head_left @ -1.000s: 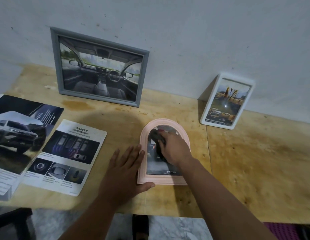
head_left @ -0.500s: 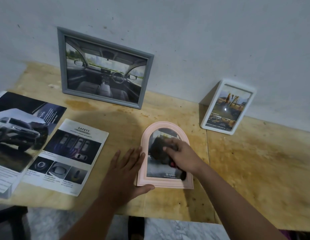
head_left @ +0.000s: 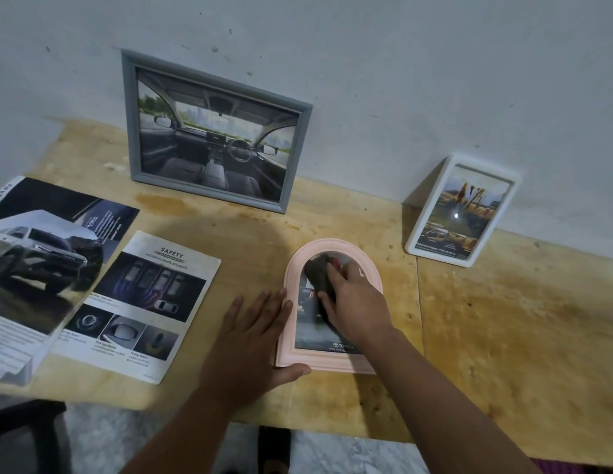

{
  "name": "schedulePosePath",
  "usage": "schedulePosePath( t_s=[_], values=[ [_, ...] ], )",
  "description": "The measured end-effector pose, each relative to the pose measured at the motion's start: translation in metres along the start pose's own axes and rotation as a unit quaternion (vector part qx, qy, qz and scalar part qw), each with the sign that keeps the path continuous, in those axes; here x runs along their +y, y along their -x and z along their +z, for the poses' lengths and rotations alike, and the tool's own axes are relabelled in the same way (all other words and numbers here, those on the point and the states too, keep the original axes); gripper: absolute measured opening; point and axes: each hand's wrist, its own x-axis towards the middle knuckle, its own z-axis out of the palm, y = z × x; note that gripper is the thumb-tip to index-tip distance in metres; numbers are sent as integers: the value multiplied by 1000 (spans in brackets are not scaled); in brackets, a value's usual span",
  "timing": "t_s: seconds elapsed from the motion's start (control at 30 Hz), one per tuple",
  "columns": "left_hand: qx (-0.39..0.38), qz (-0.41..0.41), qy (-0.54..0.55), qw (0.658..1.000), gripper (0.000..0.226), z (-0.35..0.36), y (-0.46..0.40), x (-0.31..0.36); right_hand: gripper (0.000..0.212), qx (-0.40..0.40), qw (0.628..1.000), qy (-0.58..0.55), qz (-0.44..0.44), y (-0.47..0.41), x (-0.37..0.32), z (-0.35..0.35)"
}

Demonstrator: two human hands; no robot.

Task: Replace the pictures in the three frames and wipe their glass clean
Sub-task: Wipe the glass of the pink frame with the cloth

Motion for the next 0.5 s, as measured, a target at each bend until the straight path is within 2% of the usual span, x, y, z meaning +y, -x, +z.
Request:
schedulePosePath(
  t_s=[0.2, 0.3, 0.37, 0.43, 0.5],
  values=[
    [5, 3, -4, 1000, 108, 0, 0, 0, 35, -34, 995, -94, -20, 15, -4, -5],
    [8, 5, -1, 1000, 107, -1, 1, 0, 29, -109, 986, -121, -45, 40, 1, -13],
    [13, 5, 1, 1000, 107, -1, 2, 0, 17, -157, 970, -181, -35, 38, 6, -28],
    [16, 4, 2, 1000, 107, -1, 2, -1, 15, -106, 973, -203, -13, 18, 11, -39],
    [7, 3, -2, 1000, 108, -1, 2, -1, 22, -16, 988, -152, 13, -8, 16, -40]
  ],
)
